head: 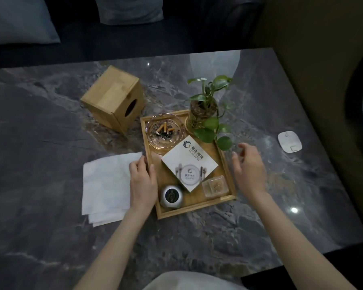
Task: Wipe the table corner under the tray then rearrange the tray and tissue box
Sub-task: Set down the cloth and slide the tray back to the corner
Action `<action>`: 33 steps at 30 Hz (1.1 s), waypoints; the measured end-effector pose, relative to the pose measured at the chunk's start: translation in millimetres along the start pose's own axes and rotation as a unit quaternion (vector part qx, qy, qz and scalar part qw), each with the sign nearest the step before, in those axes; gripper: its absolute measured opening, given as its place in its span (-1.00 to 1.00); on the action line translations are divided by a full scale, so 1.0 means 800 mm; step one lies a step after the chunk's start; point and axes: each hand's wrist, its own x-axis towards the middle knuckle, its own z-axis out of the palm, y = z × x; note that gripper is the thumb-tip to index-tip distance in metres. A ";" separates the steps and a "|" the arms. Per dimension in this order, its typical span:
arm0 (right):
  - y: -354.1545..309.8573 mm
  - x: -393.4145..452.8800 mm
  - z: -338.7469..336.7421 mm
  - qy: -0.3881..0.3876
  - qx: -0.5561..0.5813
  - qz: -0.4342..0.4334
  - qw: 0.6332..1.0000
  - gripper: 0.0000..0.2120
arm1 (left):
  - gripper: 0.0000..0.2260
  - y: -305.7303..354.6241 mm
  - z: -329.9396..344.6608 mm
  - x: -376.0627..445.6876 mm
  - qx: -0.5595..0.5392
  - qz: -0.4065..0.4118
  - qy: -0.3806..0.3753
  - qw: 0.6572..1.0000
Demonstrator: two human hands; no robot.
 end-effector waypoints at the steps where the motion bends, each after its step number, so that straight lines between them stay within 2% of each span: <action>1: 0.000 0.003 0.009 -0.023 -0.018 0.005 1.000 -0.70 | -0.66 0.001 0.001 0.003 0.013 -0.012 -0.011 1.000; 5: 0.002 0.011 0.037 -0.093 -0.082 -0.011 0.992 -0.72 | -0.70 0.005 0.003 0.018 0.110 -0.033 -0.036 0.993; 9: 0.008 0.016 0.052 -0.082 -0.119 -0.040 0.989 -0.72 | -0.68 0.011 0.003 0.026 0.242 -0.023 -0.052 0.969; 13: 0.010 0.019 0.061 -0.049 -0.126 -0.069 0.988 -0.79 | -0.60 0.007 0.012 0.024 0.289 -0.011 -0.069 0.955; 18: 0.012 0.024 0.069 -0.012 -0.151 -0.103 0.983 -0.82 | -0.65 0.006 0.017 0.026 0.297 -0.014 -0.052 0.953; 26: 0.024 0.035 0.062 -0.023 -0.156 -0.153 0.976 -0.82 | -0.72 0.021 0.020 0.016 0.278 -0.029 -0.044 0.959; 33: 0.055 0.059 0.030 -0.023 -0.166 -0.152 0.974 -0.69 | -0.76 0.066 0.032 0.002 0.254 0.009 -0.016 0.967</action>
